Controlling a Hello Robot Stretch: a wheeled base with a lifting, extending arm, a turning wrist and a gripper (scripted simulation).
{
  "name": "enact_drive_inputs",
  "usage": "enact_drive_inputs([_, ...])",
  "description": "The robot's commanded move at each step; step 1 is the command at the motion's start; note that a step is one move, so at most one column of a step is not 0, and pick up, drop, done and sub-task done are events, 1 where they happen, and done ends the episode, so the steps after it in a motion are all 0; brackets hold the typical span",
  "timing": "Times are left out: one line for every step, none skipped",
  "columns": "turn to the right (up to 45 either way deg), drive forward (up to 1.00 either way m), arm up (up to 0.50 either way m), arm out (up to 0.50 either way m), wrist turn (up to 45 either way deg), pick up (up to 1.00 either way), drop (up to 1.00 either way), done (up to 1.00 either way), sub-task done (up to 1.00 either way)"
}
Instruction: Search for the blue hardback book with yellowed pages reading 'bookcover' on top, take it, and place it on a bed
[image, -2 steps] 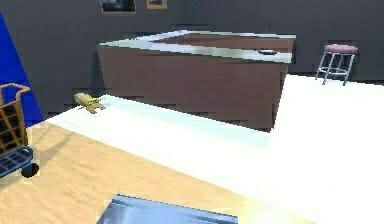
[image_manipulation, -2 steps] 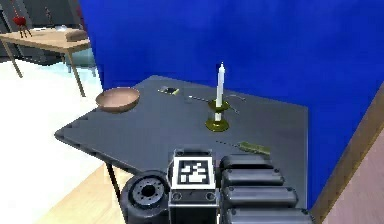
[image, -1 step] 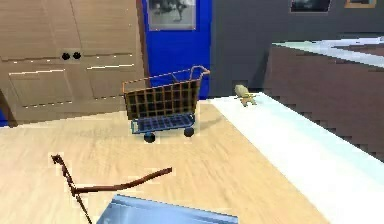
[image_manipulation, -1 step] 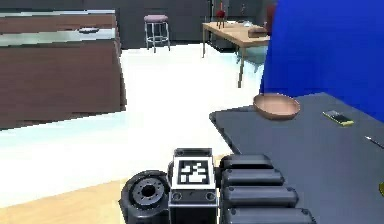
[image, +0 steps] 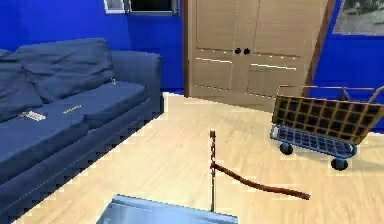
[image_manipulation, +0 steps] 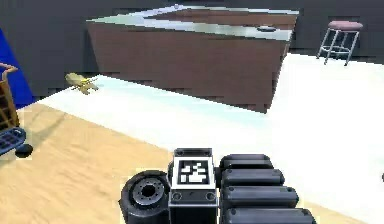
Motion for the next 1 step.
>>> enact_drive_inputs([-45.0,0.0,0.0,0.0,0.0,0.0,0.0,0.0,0.0])
